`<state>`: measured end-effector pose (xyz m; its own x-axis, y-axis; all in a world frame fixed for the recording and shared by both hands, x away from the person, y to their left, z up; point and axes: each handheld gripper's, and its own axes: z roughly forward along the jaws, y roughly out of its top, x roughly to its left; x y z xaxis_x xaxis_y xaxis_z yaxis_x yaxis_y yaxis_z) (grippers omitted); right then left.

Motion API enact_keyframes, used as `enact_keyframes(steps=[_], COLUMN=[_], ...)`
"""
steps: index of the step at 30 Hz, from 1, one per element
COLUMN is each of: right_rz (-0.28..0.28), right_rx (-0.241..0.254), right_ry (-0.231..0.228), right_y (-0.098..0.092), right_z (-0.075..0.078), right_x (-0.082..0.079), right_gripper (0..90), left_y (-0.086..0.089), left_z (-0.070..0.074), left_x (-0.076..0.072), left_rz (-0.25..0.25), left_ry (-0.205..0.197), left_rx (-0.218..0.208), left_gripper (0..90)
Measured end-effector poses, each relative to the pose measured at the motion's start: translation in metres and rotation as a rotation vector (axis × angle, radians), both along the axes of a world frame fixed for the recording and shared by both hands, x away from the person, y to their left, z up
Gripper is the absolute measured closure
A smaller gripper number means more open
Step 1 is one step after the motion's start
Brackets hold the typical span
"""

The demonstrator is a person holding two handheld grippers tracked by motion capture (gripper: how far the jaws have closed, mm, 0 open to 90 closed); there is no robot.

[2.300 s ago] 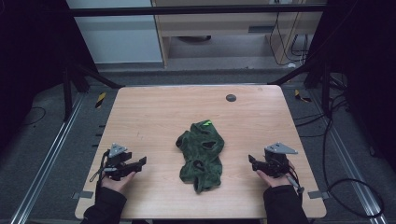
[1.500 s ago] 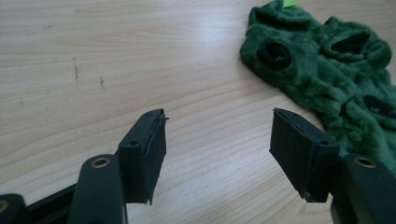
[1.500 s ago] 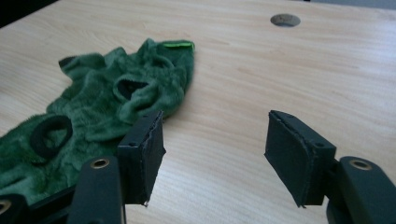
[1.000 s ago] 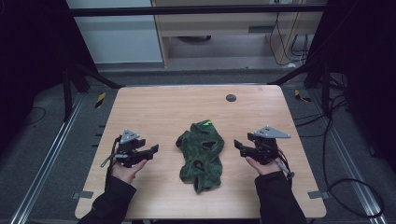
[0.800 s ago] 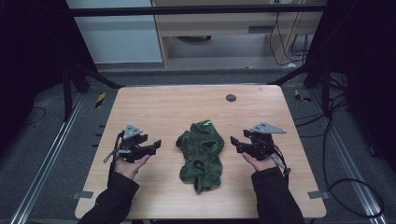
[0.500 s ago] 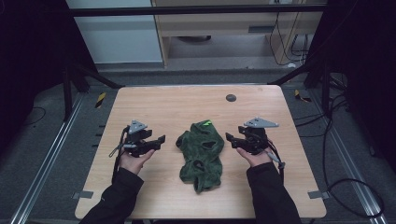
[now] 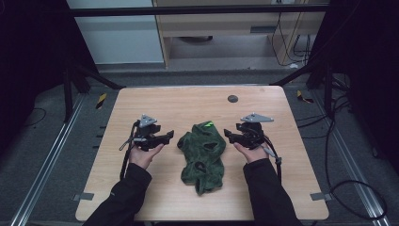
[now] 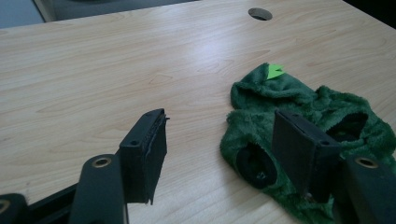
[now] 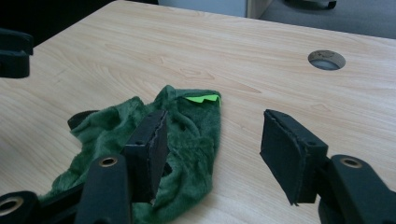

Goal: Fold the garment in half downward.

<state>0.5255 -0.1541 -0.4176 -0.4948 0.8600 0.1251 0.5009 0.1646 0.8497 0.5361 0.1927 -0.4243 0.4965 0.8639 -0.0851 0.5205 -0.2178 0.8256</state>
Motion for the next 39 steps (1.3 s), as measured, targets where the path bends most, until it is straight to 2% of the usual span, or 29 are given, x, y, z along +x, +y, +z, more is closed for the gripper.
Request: enact_keyframes(steps=[8,11,18,26,35,39], right_rz=[-0.003,-0.009,-0.014,-0.006,0.001,-0.001], right_rx=[-0.003,-0.003,-0.014,-0.024,-0.052,-0.058], right_ry=[0.019,0.032,0.055,0.075,0.102,0.127], right_y=[0.003,0.004,0.006,0.01,0.018,0.021], right_z=[-0.008,-0.012,-0.022,-0.03,-0.041,-0.048], right_x=[0.01,0.013,0.022,0.029,0.039,0.043], right_gripper=[42.4,43.1,44.7,45.4,46.0,46.1], left_y=[-0.013,-0.017,-0.032,-0.04,-0.045,-0.048], left_z=[-0.003,-0.006,-0.011,-0.017,-0.031,-0.04], left_x=[0.011,0.016,0.024,0.033,0.042,0.048], left_rz=[-0.019,-0.019,-0.03,-0.036,-0.034,-0.035], left_ry=[0.008,0.014,0.023,0.041,0.073,0.1], left_rx=[0.012,-0.006,0.039,0.047,0.068,0.072], left_gripper=[36.0,36.6,38.1,40.6,44.1,45.4])
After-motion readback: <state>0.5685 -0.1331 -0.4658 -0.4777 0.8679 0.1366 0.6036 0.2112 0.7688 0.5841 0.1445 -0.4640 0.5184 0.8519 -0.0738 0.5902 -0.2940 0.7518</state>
